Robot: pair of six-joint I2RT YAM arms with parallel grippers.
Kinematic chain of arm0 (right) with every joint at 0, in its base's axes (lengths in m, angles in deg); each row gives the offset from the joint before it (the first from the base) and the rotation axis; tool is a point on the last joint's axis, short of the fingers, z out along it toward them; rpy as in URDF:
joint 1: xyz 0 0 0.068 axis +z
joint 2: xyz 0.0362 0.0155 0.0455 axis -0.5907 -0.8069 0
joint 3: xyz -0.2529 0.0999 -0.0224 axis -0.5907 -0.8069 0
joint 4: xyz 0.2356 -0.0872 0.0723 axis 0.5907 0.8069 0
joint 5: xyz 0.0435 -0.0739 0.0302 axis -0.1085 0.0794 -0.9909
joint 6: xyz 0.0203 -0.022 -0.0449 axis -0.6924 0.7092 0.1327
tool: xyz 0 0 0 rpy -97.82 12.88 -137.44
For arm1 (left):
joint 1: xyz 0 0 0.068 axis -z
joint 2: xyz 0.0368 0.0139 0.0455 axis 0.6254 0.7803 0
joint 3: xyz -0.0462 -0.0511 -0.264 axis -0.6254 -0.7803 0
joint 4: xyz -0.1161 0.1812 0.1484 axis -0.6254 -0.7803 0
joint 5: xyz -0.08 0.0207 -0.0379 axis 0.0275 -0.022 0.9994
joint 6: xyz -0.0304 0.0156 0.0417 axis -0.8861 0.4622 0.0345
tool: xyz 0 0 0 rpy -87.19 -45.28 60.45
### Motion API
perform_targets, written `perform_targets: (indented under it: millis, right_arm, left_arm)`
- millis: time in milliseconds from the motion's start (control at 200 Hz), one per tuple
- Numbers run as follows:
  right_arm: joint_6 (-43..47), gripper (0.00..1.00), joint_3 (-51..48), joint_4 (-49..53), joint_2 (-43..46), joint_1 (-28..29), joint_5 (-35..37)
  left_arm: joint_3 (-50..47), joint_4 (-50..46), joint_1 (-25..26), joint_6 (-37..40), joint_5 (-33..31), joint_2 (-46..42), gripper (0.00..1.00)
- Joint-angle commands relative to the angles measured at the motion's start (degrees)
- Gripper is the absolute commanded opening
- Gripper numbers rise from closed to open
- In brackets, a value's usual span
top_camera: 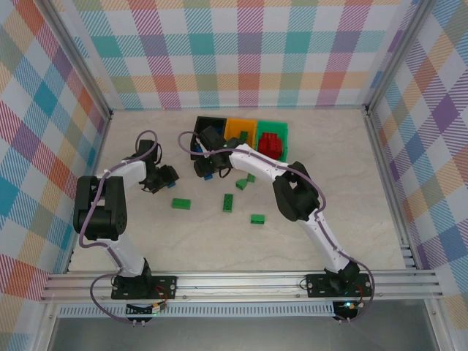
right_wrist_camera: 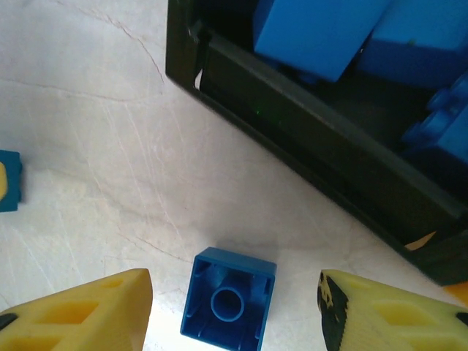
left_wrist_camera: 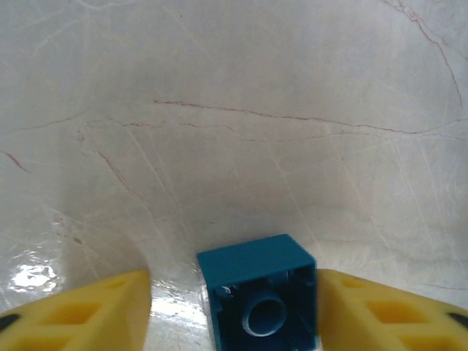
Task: Sort the legos into containers by color
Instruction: Pick up the lego from the middle-left of the table, then pick up the lego from the center of the table, then place the lego in the container.
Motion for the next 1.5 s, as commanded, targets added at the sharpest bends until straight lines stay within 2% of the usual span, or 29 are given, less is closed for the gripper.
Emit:
perform_targets:
  millis: [0, 95, 605, 680, 795, 870, 1095, 1305, 1495]
  right_arm:
    - [-1.62, 0.62, -1.56, -0.48, 1.03, 0.23, -1.22]
    - [-1.98, 0.62, -1.98, -0.22, 0.31, 0.21, -1.41]
    - [-3.06, 0.61, 0.09, 1.09, -5.07, 0.41, -3.42]
    - [-3.39, 0.55, -0.31, 0.84, -5.10, 0.41, -3.34]
    - [-3.69, 0.33, -2.81, -0.45, -3.68, 0.45, -2.97]
    - [-4.05, 0.28, -6.19, -2.33, -0.99, 0.47, -3.03]
    - [-6.62, 0.27, -22.77, -9.26, 12.85, 0.44, -2.46]
    - [-9.73, 0.28, -39.18, -14.67, 27.51, 0.50, -2.00]
    - [-10.87, 0.28, -47.91, -15.58, 37.10, 0.50, 0.32]
  left_arm:
    - [0.74, 2.53, -0.07, 1.03, 2.68, 1.75, 0.46]
    - [0.61, 3.12, -0.07, 0.67, 3.45, 1.37, 0.34]
    - [2.86, 1.06, 0.26, -0.96, 5.09, -11.56, 0.31]
    - [3.43, 0.96, 0.34, -1.37, 5.01, -13.77, 0.31]
    - [5.71, 0.20, 0.64, -1.81, 5.75, -15.29, 0.31]
    - [7.80, -0.38, 1.20, -1.78, 6.20, -14.91, 0.31]
    - [13.99, -0.34, 4.58, -1.85, 6.34, -10.80, 0.32]
    - [21.03, 1.30, 7.85, -2.18, 6.07, -2.56, 0.34]
    - [29.17, 3.53, 9.95, -3.12, 5.75, 7.18, 0.38]
